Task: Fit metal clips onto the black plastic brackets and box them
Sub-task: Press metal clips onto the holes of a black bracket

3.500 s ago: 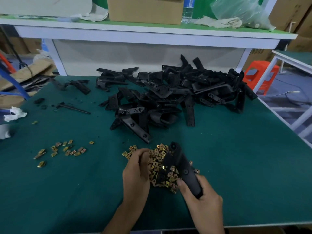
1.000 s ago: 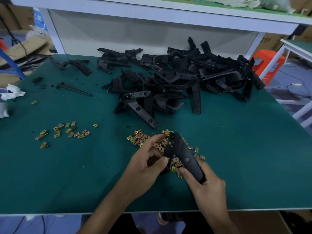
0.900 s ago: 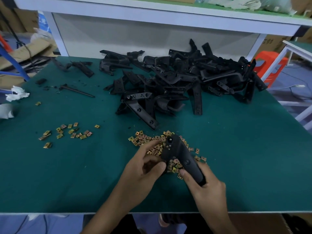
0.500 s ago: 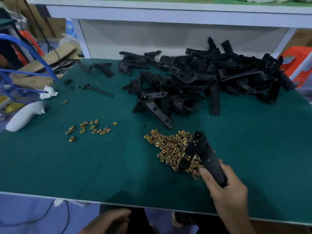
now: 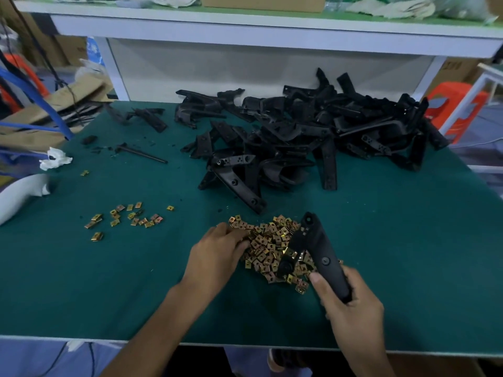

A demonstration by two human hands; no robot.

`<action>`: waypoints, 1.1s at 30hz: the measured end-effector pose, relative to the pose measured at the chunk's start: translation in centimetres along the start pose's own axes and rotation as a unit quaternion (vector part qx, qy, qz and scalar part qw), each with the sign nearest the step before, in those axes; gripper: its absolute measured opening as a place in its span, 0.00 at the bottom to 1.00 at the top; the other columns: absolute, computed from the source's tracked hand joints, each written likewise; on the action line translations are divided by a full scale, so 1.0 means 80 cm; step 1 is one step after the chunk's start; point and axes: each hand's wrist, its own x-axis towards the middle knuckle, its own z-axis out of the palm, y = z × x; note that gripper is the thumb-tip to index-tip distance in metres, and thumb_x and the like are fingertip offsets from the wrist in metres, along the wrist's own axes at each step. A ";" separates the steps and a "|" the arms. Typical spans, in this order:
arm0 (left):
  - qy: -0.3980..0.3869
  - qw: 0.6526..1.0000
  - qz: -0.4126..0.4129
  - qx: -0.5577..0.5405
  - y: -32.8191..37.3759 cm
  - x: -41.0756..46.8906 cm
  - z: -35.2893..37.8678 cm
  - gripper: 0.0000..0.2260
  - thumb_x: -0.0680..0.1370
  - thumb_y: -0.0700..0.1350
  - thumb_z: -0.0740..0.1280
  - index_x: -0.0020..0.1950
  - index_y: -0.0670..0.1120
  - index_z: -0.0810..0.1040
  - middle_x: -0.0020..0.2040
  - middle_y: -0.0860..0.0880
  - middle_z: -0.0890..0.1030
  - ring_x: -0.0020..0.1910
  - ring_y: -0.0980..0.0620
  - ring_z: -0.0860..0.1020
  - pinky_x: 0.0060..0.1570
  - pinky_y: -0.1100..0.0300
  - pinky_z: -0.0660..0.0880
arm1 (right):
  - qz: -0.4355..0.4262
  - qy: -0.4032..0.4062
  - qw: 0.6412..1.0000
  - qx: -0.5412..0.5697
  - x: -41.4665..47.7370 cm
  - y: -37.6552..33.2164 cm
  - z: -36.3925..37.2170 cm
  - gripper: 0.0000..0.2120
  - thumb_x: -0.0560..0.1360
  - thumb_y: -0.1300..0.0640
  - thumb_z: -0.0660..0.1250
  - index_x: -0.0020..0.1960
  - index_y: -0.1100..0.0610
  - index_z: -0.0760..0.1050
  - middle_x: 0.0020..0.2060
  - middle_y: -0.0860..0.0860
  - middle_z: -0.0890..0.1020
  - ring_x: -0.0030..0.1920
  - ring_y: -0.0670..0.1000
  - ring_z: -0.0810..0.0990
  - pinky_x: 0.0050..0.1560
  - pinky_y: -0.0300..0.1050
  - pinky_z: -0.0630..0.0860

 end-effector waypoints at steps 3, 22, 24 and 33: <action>0.023 0.999 -0.001 -0.041 0.003 0.003 0.004 0.09 0.83 0.48 0.66 0.58 0.49 0.83 0.51 0.52 0.78 0.50 0.50 0.79 0.48 0.49 0.79 | 0.003 0.001 1.000 -0.006 0.002 0.002 0.001 0.20 0.64 0.32 0.71 0.53 0.39 0.80 0.29 0.50 0.76 0.27 0.46 0.71 0.27 0.48 0.70; 0.047 0.932 -0.098 -0.344 0.026 -0.008 -0.007 0.12 0.86 0.44 0.58 0.57 0.60 0.78 0.43 0.58 0.82 0.41 0.58 0.79 0.43 0.62 0.78 | -0.019 0.001 0.999 -0.027 -0.002 0.003 0.003 0.20 0.65 0.31 0.70 0.54 0.36 0.79 0.33 0.45 0.80 0.28 0.40 0.73 0.28 0.36 0.69; 0.042 0.901 -0.112 -0.416 0.035 -0.012 -0.011 0.13 0.85 0.41 0.60 0.56 0.57 0.80 0.44 0.56 0.84 0.42 0.57 0.80 0.44 0.62 0.79 | -0.024 0.003 0.999 -0.033 -0.002 0.002 0.003 0.19 0.65 0.31 0.70 0.53 0.35 0.78 0.33 0.45 0.80 0.28 0.41 0.74 0.28 0.35 0.69; 0.004 0.820 -0.113 -0.561 0.072 -0.018 -0.016 0.07 0.82 0.41 0.66 0.48 0.51 0.81 0.42 0.49 0.81 0.43 0.52 0.76 0.46 0.59 0.74 | -0.040 -0.010 0.998 -0.057 -0.005 0.001 0.003 0.13 0.68 0.37 0.73 0.51 0.36 0.78 0.32 0.46 0.78 0.30 0.43 0.73 0.29 0.35 0.66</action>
